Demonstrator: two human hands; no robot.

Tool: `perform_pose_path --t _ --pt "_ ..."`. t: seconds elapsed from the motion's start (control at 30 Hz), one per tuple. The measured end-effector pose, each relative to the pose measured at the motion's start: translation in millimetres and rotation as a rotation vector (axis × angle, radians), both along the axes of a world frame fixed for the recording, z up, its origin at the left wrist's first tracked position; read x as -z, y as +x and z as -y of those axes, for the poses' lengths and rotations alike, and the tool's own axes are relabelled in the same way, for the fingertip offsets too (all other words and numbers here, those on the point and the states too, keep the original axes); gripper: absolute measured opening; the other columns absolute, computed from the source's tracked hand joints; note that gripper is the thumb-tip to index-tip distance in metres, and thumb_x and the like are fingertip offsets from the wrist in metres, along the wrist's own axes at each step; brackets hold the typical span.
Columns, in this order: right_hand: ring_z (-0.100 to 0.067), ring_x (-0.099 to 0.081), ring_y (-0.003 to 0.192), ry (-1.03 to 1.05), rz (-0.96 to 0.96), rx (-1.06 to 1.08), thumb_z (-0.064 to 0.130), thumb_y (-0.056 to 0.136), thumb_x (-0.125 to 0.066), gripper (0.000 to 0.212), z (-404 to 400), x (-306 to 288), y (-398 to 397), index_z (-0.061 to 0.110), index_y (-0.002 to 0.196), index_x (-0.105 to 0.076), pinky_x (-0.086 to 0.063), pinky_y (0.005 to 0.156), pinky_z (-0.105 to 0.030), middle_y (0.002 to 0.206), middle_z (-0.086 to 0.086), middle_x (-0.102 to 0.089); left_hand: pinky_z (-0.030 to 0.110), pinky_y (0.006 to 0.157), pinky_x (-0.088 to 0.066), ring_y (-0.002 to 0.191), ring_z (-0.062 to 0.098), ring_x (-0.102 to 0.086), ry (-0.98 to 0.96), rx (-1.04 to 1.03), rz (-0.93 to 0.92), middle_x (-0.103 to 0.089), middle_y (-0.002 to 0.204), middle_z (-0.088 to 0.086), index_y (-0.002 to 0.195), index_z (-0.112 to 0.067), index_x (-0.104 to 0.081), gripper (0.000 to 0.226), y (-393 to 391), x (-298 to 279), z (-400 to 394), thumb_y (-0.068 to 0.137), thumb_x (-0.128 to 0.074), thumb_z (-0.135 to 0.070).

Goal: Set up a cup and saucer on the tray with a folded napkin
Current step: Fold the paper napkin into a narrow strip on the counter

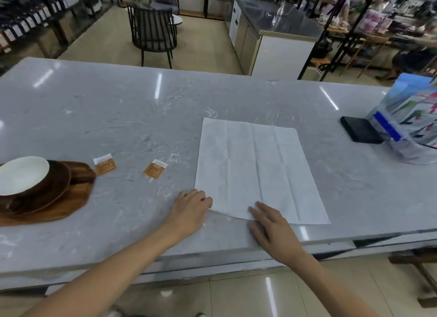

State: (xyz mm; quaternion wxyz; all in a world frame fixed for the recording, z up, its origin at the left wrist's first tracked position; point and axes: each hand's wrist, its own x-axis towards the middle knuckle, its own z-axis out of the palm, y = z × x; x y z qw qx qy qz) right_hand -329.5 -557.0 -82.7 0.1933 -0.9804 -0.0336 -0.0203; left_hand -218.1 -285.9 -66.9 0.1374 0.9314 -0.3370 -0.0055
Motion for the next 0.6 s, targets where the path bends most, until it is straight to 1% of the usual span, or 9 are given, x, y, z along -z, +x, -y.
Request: perform_pose_path --t 0.13,0.27,0.33,0.4,0.5,0.53,0.6 --pt "-0.025 -0.054 0.134 -0.004 0.025 -0.073 0.057 0.096 -0.056 0.061 2 1 -15 0.021 0.145 -0.057 -0.05 0.106 -0.042 0.15 -0.006 -0.054 0.033 0.068 -0.036 0.087 0.029 -0.057 -0.045 -0.01 -0.039 -0.063 0.081 0.004 0.083 -0.011 -0.064 0.025 3 -4 -8 0.065 -0.06 0.006" --pt "-0.018 -0.054 0.128 0.012 0.051 -0.039 0.066 0.09 -0.062 0.065 23 3 -29 0.025 0.139 -0.061 -0.05 0.103 -0.035 0.146 0.001 -0.056 0.031 0.063 -0.028 0.075 0.019 -0.043 -0.15 -0.056 -0.064 -0.047 0.069 -0.008 0.073 -0.021 -0.046 0.027 2 -12 -27 0.061 -0.053 0.002" --pt "-0.013 -0.052 0.128 -0.006 0.048 -0.085 0.069 0.087 -0.066 0.066 39 3 -36 0.029 0.139 -0.06 -0.047 0.103 -0.032 0.146 0.004 -0.054 0.031 0.059 -0.03 0.07 0.018 -0.042 -0.168 -0.08 -0.069 -0.048 0.066 -0.007 0.07 -0.02 -0.044 0.024 1 -16 -37 0.061 -0.051 0.001" --pt "-0.013 -0.053 0.126 -0.049 0.053 -0.142 0.062 0.085 -0.072 0.063 52 4 -42 0.031 0.139 -0.059 -0.049 0.1 -0.032 0.145 0.005 -0.055 0.031 0.056 -0.031 0.065 0.02 -0.044 -0.178 -0.092 -0.063 -0.048 0.063 -0.006 0.067 -0.02 -0.043 0.018 0 -20 -48 0.063 -0.048 -0.003" --pt "-0.012 -0.062 0.105 -0.071 0.138 -0.141 0.032 0.08 -0.087 0.051 74 8 -48 0.027 0.128 -0.071 -0.059 0.083 -0.03 0.125 0.005 -0.066 0.031 0.053 -0.033 0.062 0.019 -0.045 -0.204 -0.092 -0.068 -0.044 0.062 -0.01 0.065 -0.025 -0.04 0.02 -1 -24 -61 0.067 -0.046 -0.006" --pt "-0.01 -0.063 0.099 -0.062 0.147 -0.118 0.028 0.078 -0.089 0.047 82 7 -49 0.027 0.123 -0.074 -0.06 0.078 -0.027 0.119 0.007 -0.068 0.032 0.053 -0.036 0.063 0.019 -0.045 -0.207 -0.097 -0.075 -0.043 0.062 -0.01 0.065 -0.025 -0.04 0.02 -1 -25 -64 0.066 -0.046 -0.006" --pt "-0.007 -0.066 0.093 -0.038 0.14 -0.09 0.025 0.076 -0.09 0.037 96 2 -48 0.029 0.111 -0.079 -0.059 0.071 -0.023 0.107 0.012 -0.07 0.036 0.054 -0.041 0.062 0.02 -0.046 -0.238 -0.103 -0.101 -0.043 0.06 -0.009 0.063 -0.023 -0.042 0.017 -2 -28 -69 0.065 -0.046 -0.006"
